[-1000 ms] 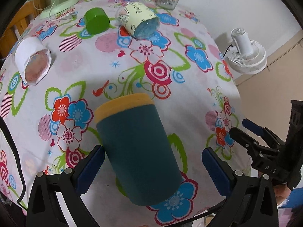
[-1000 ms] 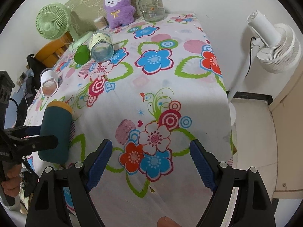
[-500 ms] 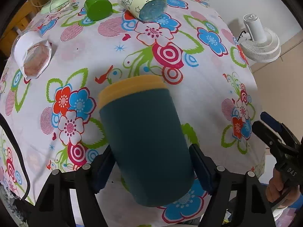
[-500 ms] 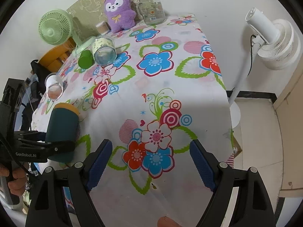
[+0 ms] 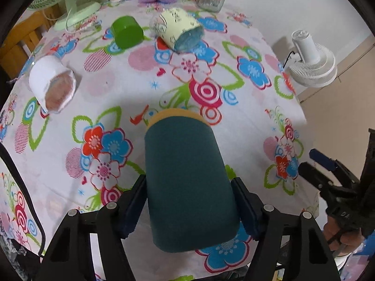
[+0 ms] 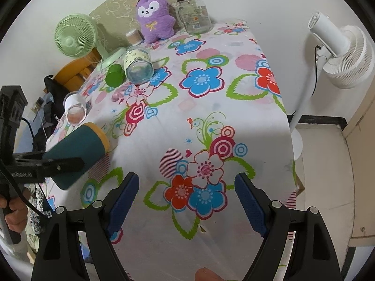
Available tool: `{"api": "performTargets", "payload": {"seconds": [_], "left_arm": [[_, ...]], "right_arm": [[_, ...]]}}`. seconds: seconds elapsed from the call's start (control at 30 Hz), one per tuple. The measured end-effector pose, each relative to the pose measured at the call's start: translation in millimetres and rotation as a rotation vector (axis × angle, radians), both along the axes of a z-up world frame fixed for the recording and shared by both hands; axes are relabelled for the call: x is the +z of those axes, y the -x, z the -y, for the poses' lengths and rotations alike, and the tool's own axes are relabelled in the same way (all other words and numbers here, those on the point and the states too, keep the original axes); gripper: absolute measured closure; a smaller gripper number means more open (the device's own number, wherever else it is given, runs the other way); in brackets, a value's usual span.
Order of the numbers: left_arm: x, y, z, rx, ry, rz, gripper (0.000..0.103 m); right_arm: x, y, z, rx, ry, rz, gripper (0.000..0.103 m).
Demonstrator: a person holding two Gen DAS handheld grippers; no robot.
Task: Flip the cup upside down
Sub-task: 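Rotate the held teal cup with the left tool so its yellow rim points down, then lower the teal cup rim-first onto the tablecloth and open the left tool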
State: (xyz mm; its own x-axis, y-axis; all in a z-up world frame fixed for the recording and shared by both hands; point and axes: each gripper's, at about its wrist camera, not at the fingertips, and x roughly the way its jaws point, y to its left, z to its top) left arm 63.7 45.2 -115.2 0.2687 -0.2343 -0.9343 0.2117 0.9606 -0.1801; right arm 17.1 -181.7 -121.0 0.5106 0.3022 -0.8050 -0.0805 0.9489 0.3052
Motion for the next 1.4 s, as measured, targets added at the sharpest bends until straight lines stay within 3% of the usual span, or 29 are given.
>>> {"api": "performTargets", "payload": {"seconds": [0.43,0.83,1.07,1.4], "left_arm": [[42.4,-3.5,-12.6,-0.022,-0.012,0.090,0.041],[85.5,-0.8,-15.5,-0.066,-0.059,0.178,0.042],[84.7,-4.6,-16.7,-0.066,-0.068,0.172,0.042],[65.3,-8.2,-20.1,-0.058,-0.085,0.140,0.042]], "right_arm": [[3.8,3.7,-10.4,0.028,-0.016,0.013,0.017],[13.3,25.5,-64.1,0.179,0.041,0.100,0.017],[17.0,35.5,-96.1,0.306,0.019,0.154,0.017],[19.5,27.4,-112.6,0.312,0.032,0.176,0.017]]}}
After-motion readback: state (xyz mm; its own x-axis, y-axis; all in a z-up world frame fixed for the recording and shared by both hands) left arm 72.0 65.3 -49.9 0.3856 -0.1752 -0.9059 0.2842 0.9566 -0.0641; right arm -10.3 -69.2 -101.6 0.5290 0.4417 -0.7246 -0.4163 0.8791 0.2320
